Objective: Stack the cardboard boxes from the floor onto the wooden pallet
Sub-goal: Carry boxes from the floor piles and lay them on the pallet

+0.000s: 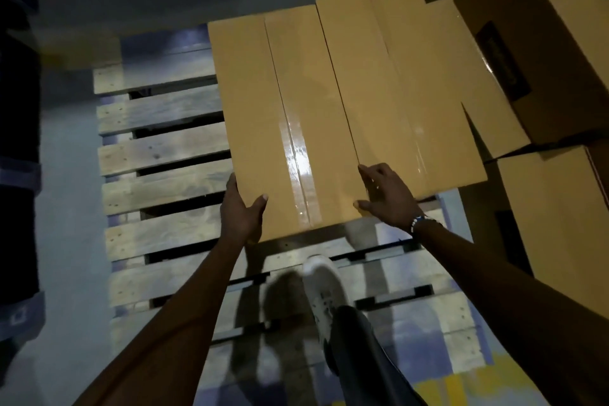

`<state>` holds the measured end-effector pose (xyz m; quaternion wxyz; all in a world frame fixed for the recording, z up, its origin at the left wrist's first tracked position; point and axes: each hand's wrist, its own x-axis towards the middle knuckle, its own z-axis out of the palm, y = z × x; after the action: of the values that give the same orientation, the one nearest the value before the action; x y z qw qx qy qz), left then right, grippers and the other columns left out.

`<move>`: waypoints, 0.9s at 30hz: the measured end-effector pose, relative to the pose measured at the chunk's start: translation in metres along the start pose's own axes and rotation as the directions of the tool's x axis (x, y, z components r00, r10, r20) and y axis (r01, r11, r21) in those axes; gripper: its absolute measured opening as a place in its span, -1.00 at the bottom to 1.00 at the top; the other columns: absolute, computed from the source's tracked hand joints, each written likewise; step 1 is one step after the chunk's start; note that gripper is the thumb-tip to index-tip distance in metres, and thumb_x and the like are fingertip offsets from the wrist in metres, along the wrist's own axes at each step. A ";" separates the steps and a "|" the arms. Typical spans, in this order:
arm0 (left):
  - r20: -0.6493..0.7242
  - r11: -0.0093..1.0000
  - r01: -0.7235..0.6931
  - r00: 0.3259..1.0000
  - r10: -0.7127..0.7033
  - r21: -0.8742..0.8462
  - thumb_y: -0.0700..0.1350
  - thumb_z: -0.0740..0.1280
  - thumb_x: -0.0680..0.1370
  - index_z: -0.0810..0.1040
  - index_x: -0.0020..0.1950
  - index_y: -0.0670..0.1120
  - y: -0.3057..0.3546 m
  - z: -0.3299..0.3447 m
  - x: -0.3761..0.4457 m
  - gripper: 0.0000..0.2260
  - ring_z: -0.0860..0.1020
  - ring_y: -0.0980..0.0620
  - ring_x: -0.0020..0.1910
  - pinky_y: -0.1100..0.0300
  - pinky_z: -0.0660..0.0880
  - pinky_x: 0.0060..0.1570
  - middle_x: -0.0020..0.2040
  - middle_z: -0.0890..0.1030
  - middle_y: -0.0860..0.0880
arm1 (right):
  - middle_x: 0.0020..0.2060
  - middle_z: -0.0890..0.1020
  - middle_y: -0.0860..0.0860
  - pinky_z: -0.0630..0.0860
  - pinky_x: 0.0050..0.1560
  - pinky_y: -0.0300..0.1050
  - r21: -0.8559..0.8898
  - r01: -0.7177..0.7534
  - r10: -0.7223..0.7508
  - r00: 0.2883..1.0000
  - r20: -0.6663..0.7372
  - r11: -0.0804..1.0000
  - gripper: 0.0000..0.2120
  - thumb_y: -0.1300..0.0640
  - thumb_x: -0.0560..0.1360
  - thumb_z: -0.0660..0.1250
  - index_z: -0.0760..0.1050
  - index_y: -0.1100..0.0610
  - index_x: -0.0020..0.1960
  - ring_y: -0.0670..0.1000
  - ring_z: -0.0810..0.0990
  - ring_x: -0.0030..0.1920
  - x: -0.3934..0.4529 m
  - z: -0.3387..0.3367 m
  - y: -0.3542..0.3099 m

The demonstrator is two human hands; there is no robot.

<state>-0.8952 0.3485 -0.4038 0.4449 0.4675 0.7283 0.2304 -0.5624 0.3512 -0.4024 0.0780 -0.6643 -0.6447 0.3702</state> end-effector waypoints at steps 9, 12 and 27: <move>-0.017 0.980 0.111 0.993 -0.115 -0.168 0.18 0.38 0.62 0.02 0.68 0.16 -0.040 0.030 -0.042 -0.25 0.43 -0.18 0.46 -0.27 0.44 0.42 0.57 0.37 -0.07 | 0.24 0.46 0.04 0.59 0.23 0.05 0.036 0.093 -0.090 0.992 -0.093 0.995 -0.12 0.25 0.30 0.66 0.37 0.10 0.55 0.07 0.52 0.17 -0.037 0.015 0.021; -0.022 0.975 0.105 0.993 -0.112 -0.198 0.33 0.36 0.51 0.04 0.66 0.23 -0.044 0.031 -0.041 -0.19 0.43 -0.15 0.46 -0.28 0.45 0.41 0.56 0.37 -0.01 | 0.17 0.50 0.02 0.64 0.16 0.00 0.059 0.099 -0.089 0.983 -0.159 0.993 -0.19 0.36 0.30 0.63 0.45 0.13 0.49 0.04 0.58 0.08 -0.037 0.018 0.018; -0.081 0.984 0.045 0.995 -0.060 -0.175 0.16 0.40 0.62 0.10 0.65 0.21 -0.047 0.032 -0.038 -0.31 0.47 -0.12 0.41 -0.28 0.52 0.32 0.52 0.42 -0.01 | 0.03 0.56 -0.04 0.66 0.06 -0.06 0.049 0.112 -0.102 0.979 -0.175 0.993 -0.33 0.30 0.26 0.67 0.60 0.14 0.34 -0.02 0.61 -0.04 -0.032 0.011 0.020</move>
<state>-0.8839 0.2903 -0.4388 0.4578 0.3973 0.7363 0.3008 -0.5498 0.3144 -0.4087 0.1726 -0.6556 -0.6591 0.3257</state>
